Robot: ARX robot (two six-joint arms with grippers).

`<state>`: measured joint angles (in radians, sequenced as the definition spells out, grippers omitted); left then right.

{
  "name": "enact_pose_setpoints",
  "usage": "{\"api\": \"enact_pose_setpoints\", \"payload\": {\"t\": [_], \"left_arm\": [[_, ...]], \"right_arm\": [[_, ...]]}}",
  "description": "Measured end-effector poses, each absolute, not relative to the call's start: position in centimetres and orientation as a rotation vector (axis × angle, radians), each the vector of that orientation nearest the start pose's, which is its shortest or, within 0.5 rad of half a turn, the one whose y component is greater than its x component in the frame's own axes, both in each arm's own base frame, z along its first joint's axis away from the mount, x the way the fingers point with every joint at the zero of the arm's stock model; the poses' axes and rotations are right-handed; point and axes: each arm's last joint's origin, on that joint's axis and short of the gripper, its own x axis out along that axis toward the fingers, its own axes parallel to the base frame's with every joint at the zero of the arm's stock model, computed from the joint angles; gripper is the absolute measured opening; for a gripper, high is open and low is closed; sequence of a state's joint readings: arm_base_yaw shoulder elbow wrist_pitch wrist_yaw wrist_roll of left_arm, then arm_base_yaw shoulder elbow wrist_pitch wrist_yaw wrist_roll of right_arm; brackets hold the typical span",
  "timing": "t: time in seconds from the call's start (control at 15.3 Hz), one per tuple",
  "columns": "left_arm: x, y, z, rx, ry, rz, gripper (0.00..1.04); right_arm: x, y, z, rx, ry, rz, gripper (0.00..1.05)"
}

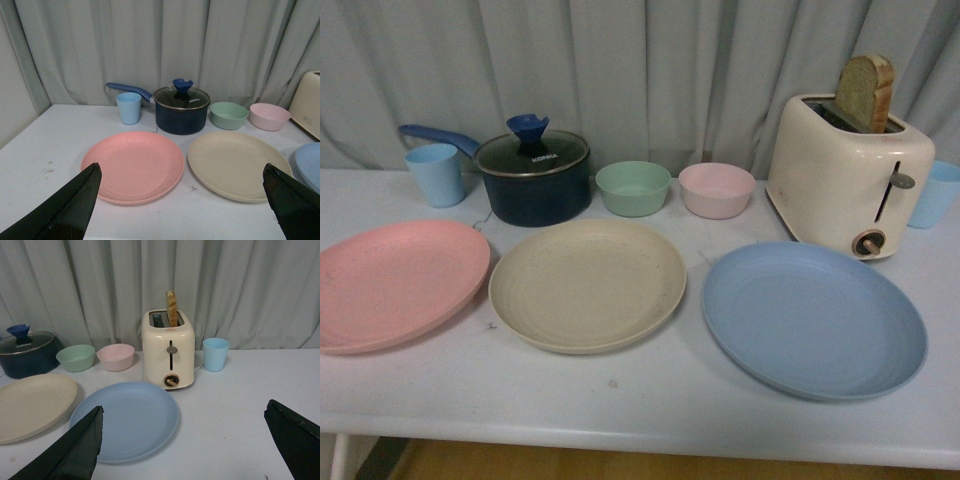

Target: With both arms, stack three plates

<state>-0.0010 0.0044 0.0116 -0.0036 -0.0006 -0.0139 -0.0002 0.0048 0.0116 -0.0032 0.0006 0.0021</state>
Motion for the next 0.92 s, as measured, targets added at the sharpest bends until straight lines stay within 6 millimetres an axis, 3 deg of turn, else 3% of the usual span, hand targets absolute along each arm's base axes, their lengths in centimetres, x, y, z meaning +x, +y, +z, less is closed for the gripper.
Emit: {"api": "enact_pose_setpoints", "payload": {"t": [0.92], "left_arm": [[9.73,-0.01,16.68,-0.014,-0.004,0.000,0.98]], "right_arm": [[9.73,0.00,16.68,0.002,-0.004,-0.001,0.98]]}}
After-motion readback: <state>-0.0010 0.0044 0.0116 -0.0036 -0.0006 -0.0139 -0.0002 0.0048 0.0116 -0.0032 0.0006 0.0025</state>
